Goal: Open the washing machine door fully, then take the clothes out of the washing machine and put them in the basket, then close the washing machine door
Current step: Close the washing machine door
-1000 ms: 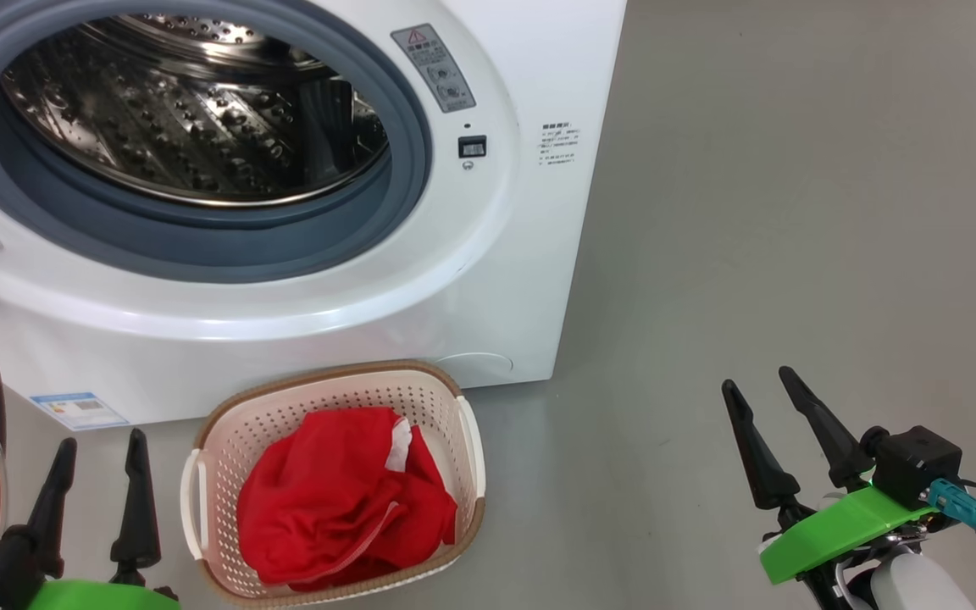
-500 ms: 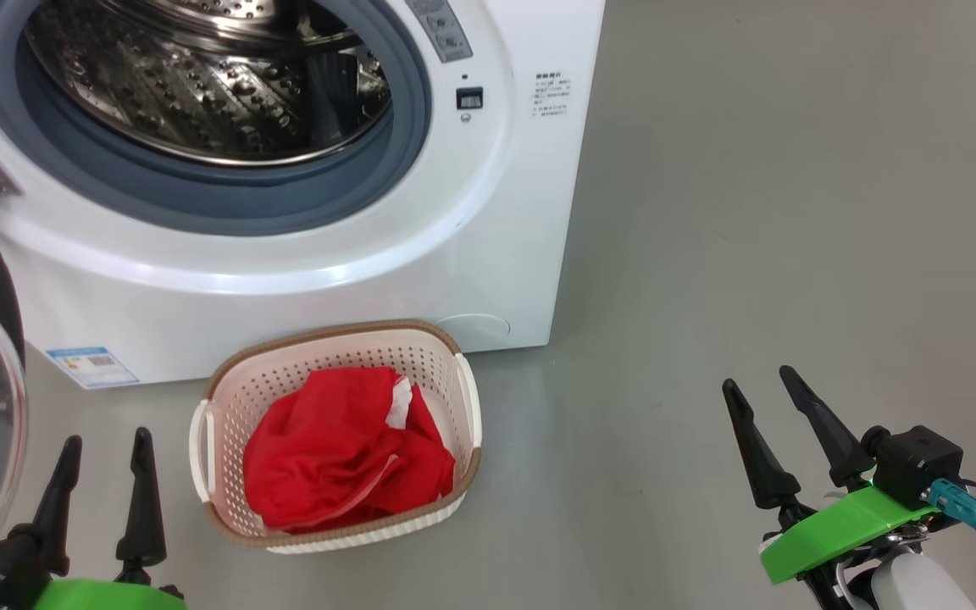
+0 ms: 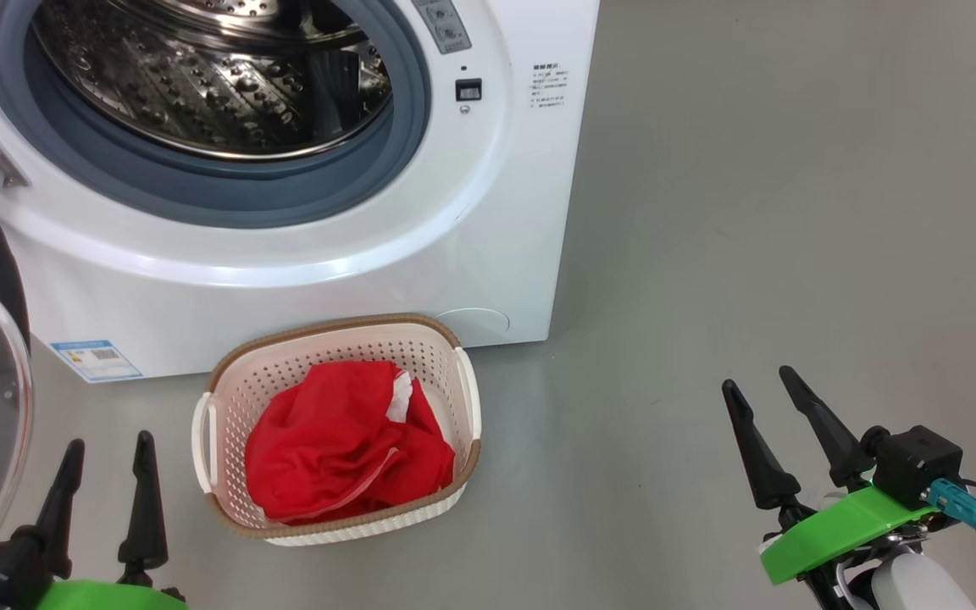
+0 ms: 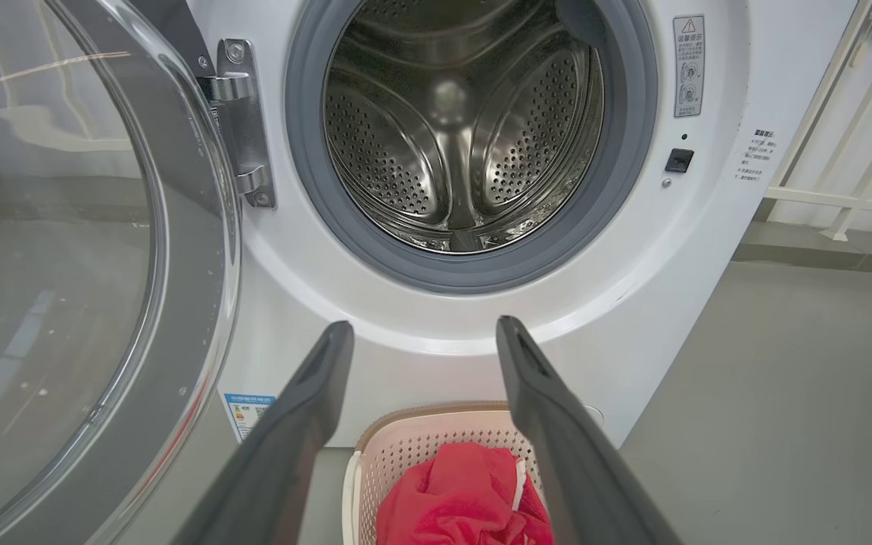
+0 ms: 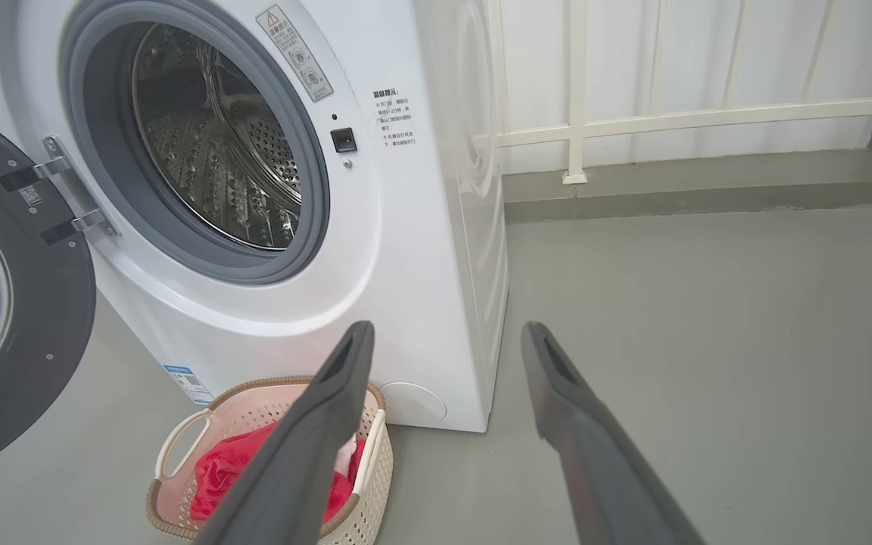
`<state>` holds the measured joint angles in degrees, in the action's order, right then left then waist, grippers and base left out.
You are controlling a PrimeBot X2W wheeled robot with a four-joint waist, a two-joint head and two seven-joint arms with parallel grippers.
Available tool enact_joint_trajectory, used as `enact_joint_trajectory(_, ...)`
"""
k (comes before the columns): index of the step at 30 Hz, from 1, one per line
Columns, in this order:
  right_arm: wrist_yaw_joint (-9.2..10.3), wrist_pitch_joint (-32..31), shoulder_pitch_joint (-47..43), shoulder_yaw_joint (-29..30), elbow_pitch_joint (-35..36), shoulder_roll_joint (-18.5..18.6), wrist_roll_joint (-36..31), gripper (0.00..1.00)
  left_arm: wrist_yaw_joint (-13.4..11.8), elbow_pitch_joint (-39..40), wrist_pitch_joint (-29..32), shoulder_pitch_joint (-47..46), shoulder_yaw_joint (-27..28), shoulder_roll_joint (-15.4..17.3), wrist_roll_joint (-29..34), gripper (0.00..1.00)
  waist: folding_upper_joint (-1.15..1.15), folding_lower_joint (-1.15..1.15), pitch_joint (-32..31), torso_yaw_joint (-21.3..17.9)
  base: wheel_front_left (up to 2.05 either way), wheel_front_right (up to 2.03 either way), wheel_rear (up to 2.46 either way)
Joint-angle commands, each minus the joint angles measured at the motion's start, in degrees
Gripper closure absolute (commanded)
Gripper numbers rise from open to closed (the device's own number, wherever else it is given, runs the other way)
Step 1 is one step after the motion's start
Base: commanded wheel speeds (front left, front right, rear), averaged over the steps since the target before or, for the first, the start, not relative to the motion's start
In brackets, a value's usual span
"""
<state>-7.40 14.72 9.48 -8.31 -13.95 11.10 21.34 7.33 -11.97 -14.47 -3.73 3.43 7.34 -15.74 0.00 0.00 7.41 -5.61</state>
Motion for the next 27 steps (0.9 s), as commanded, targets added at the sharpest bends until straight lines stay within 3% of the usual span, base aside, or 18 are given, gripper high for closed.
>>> enact_joint_trajectory(1, -0.09, 0.3, 0.2, -1.2, 1.3, 0.6, 0.2, 0.00, 0.2, 1.0, -0.5, -0.6, 1.8, 1.1, 0.1, 0.00, 0.00, 0.00, 0.0, 0.0, 0.00, 0.00, 0.00)
enact_joint_trajectory(14, -0.09, 0.3, 0.6, -1.3, 1.4, 0.4, 0.0, 0.00, 0.2, 0.1, -0.5, -1.3, 1.4, 0.6, -0.6, 0.00, 0.00, 0.00, 0.3, 1.8, 0.00, 0.00, 0.00)
enact_joint_trajectory(27, -0.09, 0.3, 2.5, -2.6, 0.8, 1.1, 0.0, 0.00, 0.2, -1.4, -0.5, -2.0, 1.2, -0.9, -1.6, 0.00, 0.00, 0.00, 0.5, 8.5, 0.00, 0.00, 0.00)
